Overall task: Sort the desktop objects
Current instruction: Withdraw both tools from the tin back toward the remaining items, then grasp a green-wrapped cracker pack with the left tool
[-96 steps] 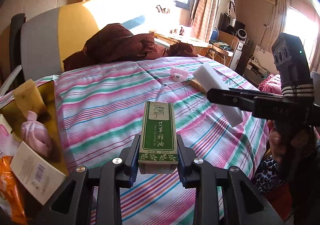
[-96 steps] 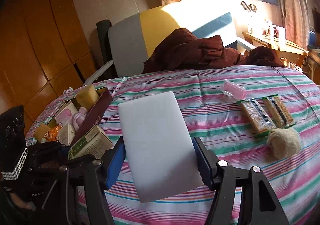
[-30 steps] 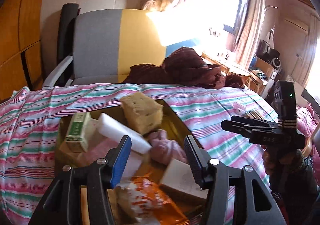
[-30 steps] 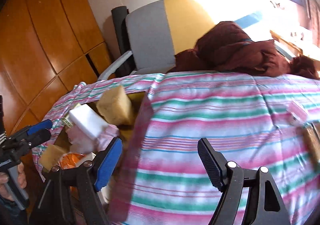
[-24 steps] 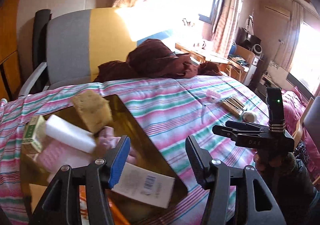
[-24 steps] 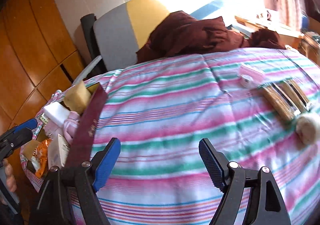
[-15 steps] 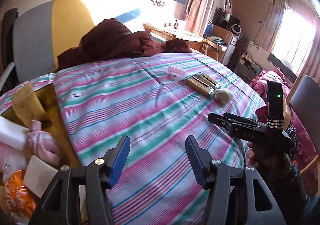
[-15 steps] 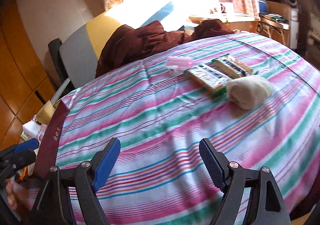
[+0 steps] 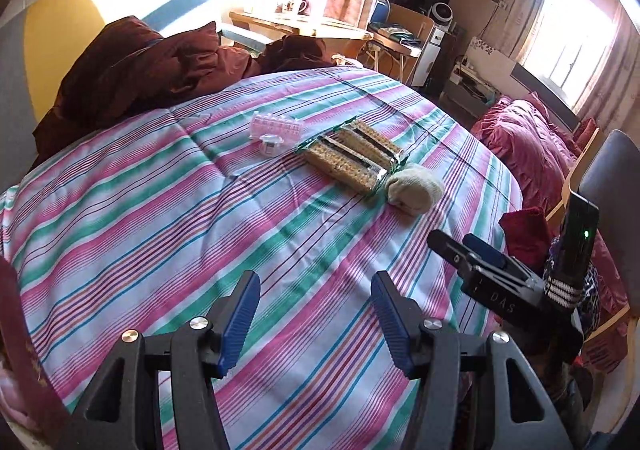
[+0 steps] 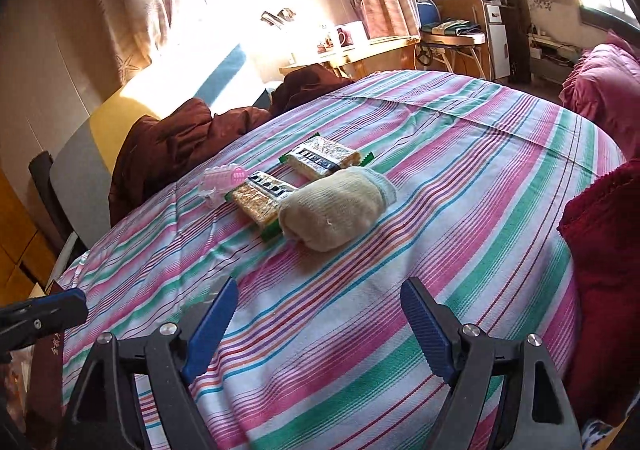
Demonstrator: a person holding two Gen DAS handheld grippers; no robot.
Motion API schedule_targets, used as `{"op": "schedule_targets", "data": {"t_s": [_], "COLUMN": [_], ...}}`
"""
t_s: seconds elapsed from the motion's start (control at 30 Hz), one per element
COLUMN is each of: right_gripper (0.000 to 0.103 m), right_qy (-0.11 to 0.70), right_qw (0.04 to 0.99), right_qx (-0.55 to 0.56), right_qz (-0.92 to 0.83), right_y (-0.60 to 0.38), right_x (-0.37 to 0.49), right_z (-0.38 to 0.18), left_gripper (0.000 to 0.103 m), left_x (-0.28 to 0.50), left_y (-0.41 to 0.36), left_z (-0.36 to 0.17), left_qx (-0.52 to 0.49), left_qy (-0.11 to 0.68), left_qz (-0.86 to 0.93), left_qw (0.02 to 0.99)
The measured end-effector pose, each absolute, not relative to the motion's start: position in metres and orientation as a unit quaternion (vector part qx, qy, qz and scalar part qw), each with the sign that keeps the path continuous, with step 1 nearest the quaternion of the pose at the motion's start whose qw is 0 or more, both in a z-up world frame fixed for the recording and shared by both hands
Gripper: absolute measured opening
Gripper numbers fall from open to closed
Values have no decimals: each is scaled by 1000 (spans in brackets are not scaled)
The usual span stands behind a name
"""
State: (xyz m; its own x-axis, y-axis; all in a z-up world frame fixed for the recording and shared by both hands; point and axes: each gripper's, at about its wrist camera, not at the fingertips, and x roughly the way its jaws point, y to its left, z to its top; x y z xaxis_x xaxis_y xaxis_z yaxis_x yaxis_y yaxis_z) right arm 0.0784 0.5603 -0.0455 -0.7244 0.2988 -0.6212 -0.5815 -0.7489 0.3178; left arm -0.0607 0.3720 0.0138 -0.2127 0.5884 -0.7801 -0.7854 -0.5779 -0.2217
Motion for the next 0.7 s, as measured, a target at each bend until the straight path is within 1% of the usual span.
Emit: {"op": "schedule_targets", "data": {"t_s": [0.17, 0.2, 0.27, 0.3, 0.33, 0.53, 0.7], "right_gripper": [85, 86, 86, 86, 86, 86, 88], "right_qy": [263, 263, 261, 262, 263, 285, 300], "right_qw": [246, 245, 242, 238, 234, 216, 201], "right_qx": [-271, -271, -264, -261, -258, -237, -220], "right_qz": [893, 893, 896, 898, 900, 903, 906], "right_y": [566, 566, 565, 565, 565, 569, 572], "right_x": [75, 74, 73, 73, 73, 77, 80], "right_z": [-53, -54, -55, -55, -55, -59, -63], "left_gripper": [60, 61, 73, 85, 87, 87, 87], "left_x": [-87, -94, -107, -111, -116, -139, -153], "left_y": [423, 434, 452, 462, 471, 523, 544], "left_z": [6, 3, -2, -4, -6, -18, -33], "left_qx": [-471, -481, -502, -509, -515, -549, -581], "left_qy": [109, 106, 85, 78, 72, 79, 89], "left_qz": [750, 745, 734, 727, 721, 717, 708], "left_qw": [451, 450, 450, 454, 458, 423, 390]}}
